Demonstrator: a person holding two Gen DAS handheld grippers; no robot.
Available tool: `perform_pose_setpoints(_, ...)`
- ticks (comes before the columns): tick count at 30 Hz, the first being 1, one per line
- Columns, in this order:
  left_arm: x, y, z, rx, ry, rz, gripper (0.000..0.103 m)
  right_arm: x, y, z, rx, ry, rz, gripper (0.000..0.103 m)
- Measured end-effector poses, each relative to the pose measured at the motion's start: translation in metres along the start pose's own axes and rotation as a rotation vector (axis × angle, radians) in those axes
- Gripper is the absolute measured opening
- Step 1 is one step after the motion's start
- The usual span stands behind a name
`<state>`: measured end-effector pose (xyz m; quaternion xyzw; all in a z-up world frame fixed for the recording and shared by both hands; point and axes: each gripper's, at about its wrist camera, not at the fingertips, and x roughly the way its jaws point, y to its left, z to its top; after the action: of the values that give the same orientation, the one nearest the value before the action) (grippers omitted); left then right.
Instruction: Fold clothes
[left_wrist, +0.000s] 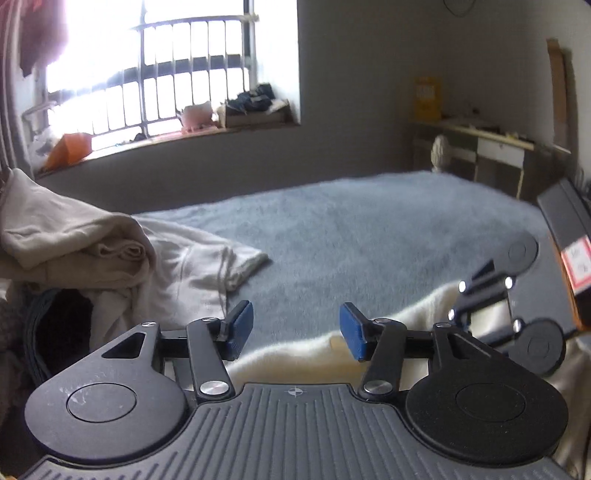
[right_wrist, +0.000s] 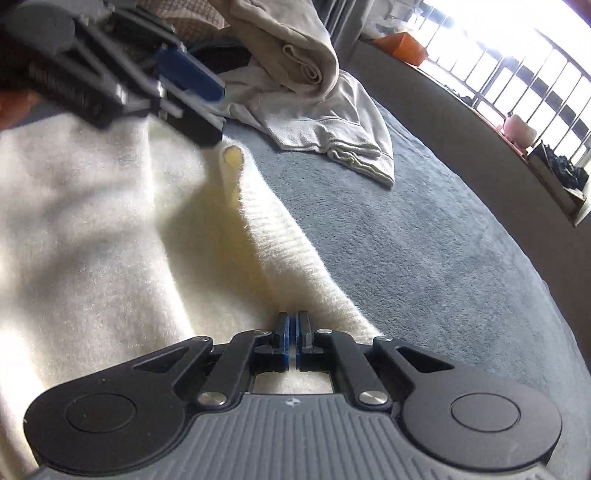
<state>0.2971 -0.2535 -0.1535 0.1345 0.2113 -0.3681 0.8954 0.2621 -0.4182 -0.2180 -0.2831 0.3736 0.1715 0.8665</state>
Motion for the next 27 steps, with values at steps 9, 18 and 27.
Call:
perform_pose_setpoints(9, 0.055, -0.027, -0.029, 0.126, 0.152, 0.049, 0.052, -0.006, 0.005, -0.006, -0.05, -0.008, -0.009, 0.002)
perform_pose_setpoints(18, 0.061, -0.011, -0.04, 0.033, 0.175, 0.031, 0.062, -0.055, -0.046, 0.025, 0.395, -0.209, 0.086, 0.003)
perform_pose_setpoints(27, 0.057, 0.02, -0.044, -0.162, 0.203, -0.012, 0.077, 0.017, -0.052, -0.023, 0.649, -0.026, 0.103, 0.002)
